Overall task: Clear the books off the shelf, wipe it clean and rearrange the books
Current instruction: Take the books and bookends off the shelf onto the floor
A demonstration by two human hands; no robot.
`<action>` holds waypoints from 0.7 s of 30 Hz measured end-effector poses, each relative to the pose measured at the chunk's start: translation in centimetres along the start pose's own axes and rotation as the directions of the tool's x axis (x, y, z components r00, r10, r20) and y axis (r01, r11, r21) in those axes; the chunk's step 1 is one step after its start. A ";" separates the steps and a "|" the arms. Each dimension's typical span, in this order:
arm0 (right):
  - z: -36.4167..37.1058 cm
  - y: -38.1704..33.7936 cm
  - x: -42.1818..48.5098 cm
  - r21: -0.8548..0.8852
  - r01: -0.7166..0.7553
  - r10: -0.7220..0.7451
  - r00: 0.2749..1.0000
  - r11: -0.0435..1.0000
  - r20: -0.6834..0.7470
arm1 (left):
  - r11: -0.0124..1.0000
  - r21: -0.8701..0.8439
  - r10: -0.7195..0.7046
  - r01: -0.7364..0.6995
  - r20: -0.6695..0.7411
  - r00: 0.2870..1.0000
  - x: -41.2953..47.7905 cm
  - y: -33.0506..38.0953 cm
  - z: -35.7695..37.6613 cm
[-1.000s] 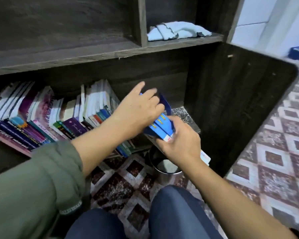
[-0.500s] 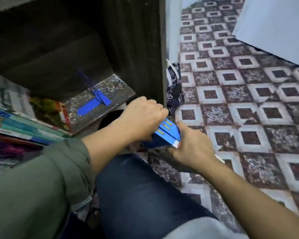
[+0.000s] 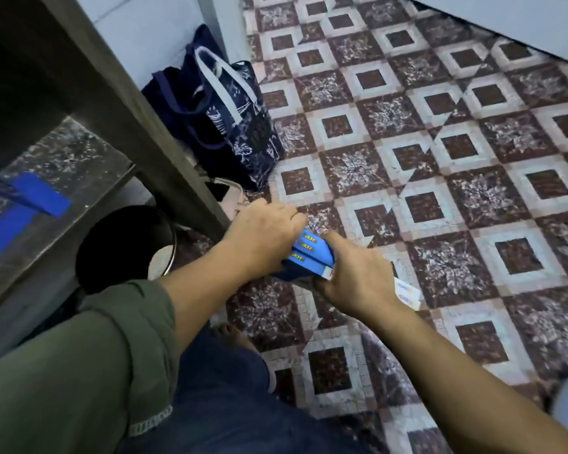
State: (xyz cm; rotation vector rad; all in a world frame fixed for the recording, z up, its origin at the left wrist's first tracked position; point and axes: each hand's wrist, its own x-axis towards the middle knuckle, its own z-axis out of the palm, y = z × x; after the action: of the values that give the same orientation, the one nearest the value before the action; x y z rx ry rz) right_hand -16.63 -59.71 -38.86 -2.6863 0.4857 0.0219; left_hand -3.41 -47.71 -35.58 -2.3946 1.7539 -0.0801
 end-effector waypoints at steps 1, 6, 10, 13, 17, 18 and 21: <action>0.7 0.5 0.7 -0.019 0.006 -0.006 1.000 1.000 -0.003 | 1.000 -0.015 0.002 -0.002 0.010 1.000 0.5 -0.2 1.1; 5.7 4.6 5.6 -0.135 0.069 -0.078 0.995 0.988 -0.066 | 0.988 -0.139 -0.067 0.065 -0.013 0.998 3.4 -1.3 6.9; 8.6 7.5 10.3 -0.257 0.085 -0.140 0.968 0.963 -0.206 | 0.984 -0.141 -0.120 0.112 -0.045 0.992 6.6 -2.6 10.2; 9.9 8.6 13.6 -0.321 0.100 -0.194 0.941 0.942 -0.276 | 0.970 -0.147 -0.203 0.196 -0.031 0.979 8.2 -3.8 12.4; 12.1 10.0 17.2 -0.380 0.129 -0.258 0.914 0.916 -0.312 | 0.925 -0.062 -0.362 0.375 0.159 0.918 8.6 -4.7 12.6; 13.0 10.3 18.0 -0.403 0.120 -0.258 0.915 0.907 -0.309 | 0.914 0.034 -0.400 0.405 0.248 0.882 8.5 -4.5 12.4; 16.2 11.6 19.5 -0.458 0.070 -0.192 0.955 0.886 -0.226 | 0.917 0.244 -0.398 0.315 0.604 0.690 7.2 -2.5 12.1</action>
State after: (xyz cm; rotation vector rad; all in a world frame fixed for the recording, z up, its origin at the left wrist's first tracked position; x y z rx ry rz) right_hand -1.35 -69.66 -59.94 -3.1930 0.4122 -0.3087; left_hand 2.89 -52.57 -47.46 -2.2447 0.9251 0.5189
